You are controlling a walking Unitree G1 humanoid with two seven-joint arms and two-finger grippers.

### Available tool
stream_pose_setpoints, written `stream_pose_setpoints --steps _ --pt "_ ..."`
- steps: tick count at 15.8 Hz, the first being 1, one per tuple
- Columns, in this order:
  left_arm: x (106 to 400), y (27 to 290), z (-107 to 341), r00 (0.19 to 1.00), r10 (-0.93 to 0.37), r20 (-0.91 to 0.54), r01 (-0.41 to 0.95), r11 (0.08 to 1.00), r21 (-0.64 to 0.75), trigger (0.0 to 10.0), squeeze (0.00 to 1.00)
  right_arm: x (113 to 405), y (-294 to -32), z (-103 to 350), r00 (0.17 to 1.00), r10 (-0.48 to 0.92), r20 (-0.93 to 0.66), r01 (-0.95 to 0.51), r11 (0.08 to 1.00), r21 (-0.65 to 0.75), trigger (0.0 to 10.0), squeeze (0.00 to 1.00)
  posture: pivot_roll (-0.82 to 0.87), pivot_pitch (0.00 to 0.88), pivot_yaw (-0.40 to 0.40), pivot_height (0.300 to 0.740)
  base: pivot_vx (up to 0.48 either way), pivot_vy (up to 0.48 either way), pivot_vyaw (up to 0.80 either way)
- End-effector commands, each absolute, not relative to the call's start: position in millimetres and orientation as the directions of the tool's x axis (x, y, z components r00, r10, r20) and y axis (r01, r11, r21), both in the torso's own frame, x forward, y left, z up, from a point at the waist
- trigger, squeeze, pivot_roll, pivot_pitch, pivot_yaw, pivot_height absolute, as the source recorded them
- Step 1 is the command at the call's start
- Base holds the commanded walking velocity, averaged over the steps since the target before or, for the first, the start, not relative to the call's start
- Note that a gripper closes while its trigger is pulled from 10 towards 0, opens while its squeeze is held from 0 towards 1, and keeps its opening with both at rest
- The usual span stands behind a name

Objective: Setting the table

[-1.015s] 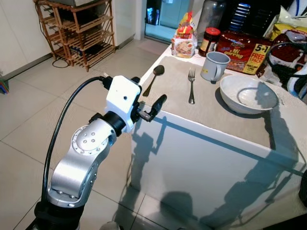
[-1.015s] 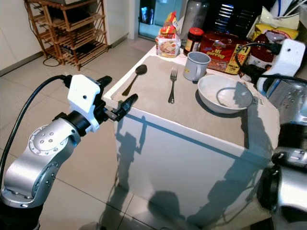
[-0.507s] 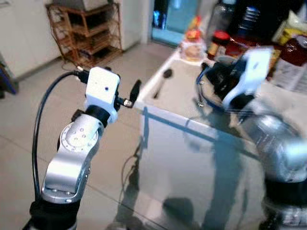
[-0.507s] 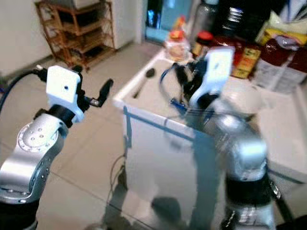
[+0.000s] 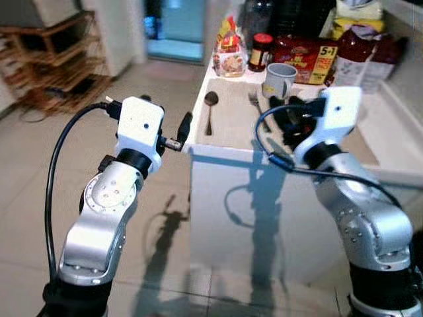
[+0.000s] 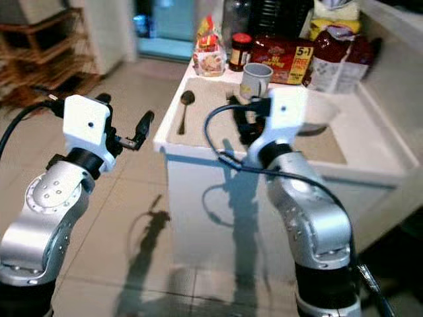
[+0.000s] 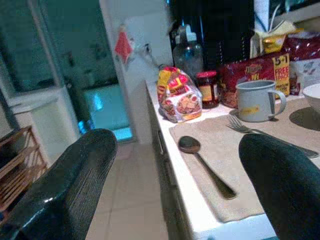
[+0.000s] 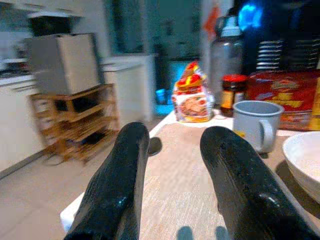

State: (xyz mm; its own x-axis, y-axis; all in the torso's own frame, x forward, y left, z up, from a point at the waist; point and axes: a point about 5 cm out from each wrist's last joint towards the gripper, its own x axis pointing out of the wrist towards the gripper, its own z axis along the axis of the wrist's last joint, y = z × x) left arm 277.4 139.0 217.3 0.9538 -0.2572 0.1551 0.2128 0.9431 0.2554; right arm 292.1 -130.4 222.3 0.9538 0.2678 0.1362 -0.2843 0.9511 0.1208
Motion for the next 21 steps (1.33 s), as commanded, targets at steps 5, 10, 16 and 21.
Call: stream_pose_setpoints --steps 5,10,16,21 --pt "264.0 144.6 214.6 0.958 -0.24 0.154 0.199 0.949 0.244 10.0 0.0 294.9 -126.3 198.9 0.967 0.256 0.004 -0.254 0.959 0.123 10.0 0.0 0.06 0.034 -0.058 0.74 0.0 0.192 -0.57" --pt "261.7 144.9 214.9 0.949 -0.274 0.154 0.233 0.943 0.239 10.0 0.0 298.1 -123.2 190.5 0.962 0.27 -0.051 -0.262 0.957 0.125 10.0 0.0 0.06 0.043 -0.057 0.74 0.214 0.0 0.0" --pt "261.6 146.6 214.4 0.95 -0.274 0.148 0.234 0.942 0.24 10.0 0.0 302.0 -123.7 189.4 0.958 0.278 -0.064 -0.27 0.956 0.118 10.0 0.0 0.06 0.031 -0.063 0.74 0.408 0.0 0.0" --pt "261.7 146.5 213.8 0.952 -0.269 0.149 0.229 0.944 0.237 10.0 0.0 306.1 -122.9 191.5 0.955 0.289 -0.07 -0.28 0.953 0.114 10.0 0.0 0.06 0.018 -0.073 0.74 0.42 0.0 0.0"
